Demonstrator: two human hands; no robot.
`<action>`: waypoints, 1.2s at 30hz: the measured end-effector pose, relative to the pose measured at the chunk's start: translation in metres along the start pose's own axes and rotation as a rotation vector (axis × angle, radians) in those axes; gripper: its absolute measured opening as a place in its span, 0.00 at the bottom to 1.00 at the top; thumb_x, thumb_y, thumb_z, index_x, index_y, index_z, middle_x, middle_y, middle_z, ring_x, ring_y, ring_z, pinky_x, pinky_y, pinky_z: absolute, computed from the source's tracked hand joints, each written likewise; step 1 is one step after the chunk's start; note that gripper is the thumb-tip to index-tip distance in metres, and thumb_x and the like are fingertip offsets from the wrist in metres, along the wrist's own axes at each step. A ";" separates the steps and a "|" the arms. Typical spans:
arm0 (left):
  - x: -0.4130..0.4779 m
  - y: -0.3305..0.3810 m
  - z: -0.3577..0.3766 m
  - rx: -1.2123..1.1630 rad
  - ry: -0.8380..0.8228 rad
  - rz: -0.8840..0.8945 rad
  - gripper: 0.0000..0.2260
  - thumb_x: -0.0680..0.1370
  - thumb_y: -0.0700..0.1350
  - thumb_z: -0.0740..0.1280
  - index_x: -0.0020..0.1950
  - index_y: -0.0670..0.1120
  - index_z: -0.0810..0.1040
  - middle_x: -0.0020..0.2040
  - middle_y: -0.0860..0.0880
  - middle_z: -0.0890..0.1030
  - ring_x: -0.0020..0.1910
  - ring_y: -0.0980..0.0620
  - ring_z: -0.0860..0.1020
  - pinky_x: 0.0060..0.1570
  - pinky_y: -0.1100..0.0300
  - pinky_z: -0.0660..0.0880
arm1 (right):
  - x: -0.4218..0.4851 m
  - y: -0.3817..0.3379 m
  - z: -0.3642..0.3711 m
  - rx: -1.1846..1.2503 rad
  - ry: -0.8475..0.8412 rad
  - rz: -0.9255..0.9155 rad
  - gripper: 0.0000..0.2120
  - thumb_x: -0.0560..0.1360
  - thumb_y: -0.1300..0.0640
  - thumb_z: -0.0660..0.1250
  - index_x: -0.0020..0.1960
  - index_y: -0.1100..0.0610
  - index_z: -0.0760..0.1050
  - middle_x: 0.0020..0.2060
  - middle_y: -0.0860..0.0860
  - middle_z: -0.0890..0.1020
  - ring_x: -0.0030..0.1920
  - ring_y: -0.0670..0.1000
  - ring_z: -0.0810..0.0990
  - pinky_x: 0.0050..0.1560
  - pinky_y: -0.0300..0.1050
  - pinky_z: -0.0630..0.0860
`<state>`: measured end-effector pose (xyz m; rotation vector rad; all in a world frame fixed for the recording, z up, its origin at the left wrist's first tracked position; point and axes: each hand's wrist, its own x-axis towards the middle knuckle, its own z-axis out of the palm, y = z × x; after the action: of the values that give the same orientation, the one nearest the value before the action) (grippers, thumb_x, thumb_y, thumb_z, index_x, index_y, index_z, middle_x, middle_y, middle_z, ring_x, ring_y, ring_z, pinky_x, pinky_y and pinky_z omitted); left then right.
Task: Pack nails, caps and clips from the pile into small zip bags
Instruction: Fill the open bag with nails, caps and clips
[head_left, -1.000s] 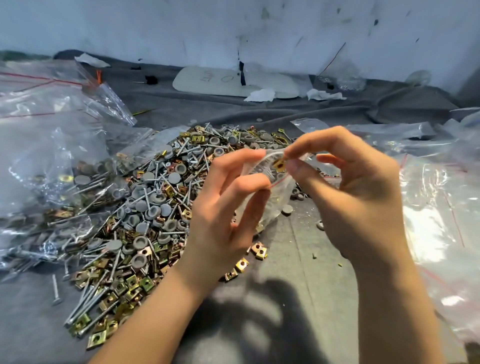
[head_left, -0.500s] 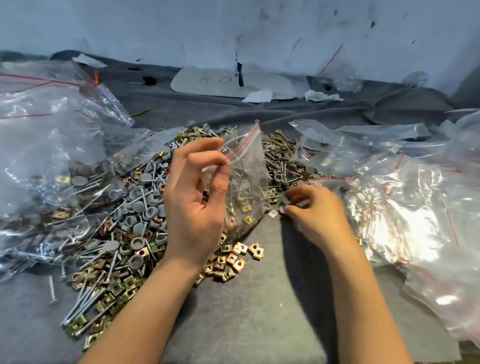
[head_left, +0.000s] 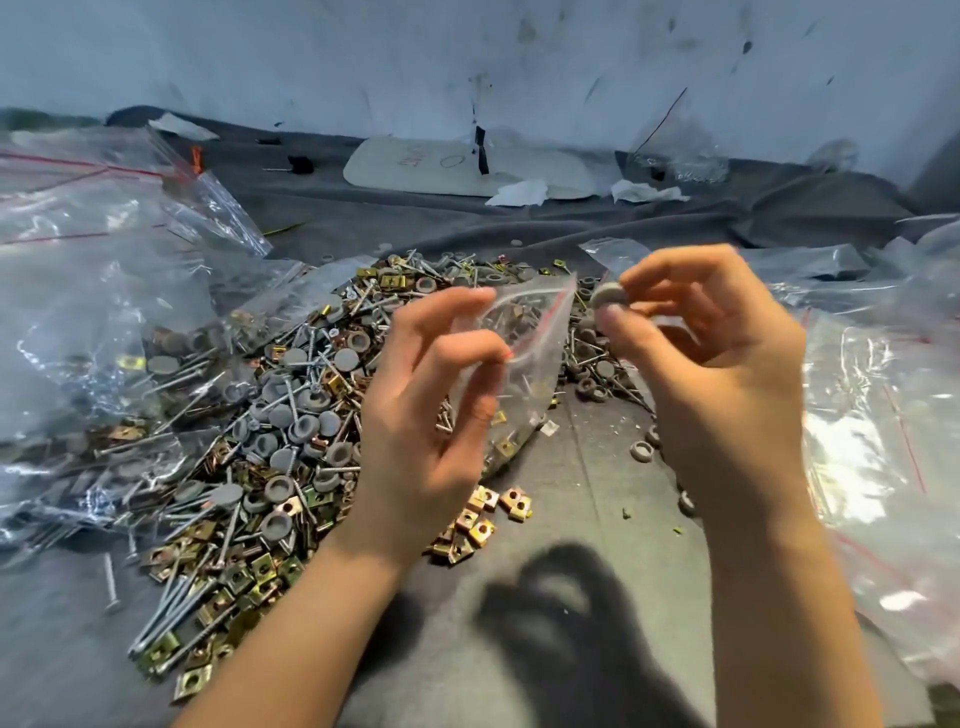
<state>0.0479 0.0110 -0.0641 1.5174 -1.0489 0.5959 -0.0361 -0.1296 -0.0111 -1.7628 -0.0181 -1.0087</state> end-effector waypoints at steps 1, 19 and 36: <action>-0.001 0.001 0.001 -0.006 -0.024 0.035 0.06 0.78 0.38 0.63 0.53 0.44 0.73 0.61 0.40 0.73 0.63 0.48 0.73 0.64 0.58 0.71 | 0.000 -0.008 0.001 0.013 -0.013 -0.053 0.10 0.72 0.62 0.72 0.46 0.48 0.75 0.40 0.43 0.81 0.42 0.45 0.79 0.42 0.37 0.74; -0.001 -0.006 0.000 -0.075 0.108 -0.144 0.04 0.80 0.40 0.62 0.53 0.46 0.74 0.59 0.40 0.75 0.62 0.48 0.74 0.61 0.59 0.72 | -0.007 0.068 0.004 -0.716 -0.206 0.490 0.13 0.75 0.62 0.67 0.60 0.55 0.77 0.57 0.52 0.80 0.57 0.53 0.77 0.61 0.48 0.73; 0.000 0.000 -0.001 -0.021 0.026 -0.030 0.04 0.78 0.39 0.64 0.52 0.44 0.73 0.60 0.39 0.75 0.62 0.48 0.74 0.62 0.61 0.71 | 0.002 0.025 0.006 -0.065 0.114 0.067 0.11 0.73 0.66 0.70 0.46 0.49 0.78 0.40 0.48 0.83 0.41 0.49 0.83 0.45 0.41 0.78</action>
<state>0.0479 0.0119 -0.0636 1.5004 -1.0080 0.5809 -0.0204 -0.1369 -0.0296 -1.7504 0.1459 -1.0696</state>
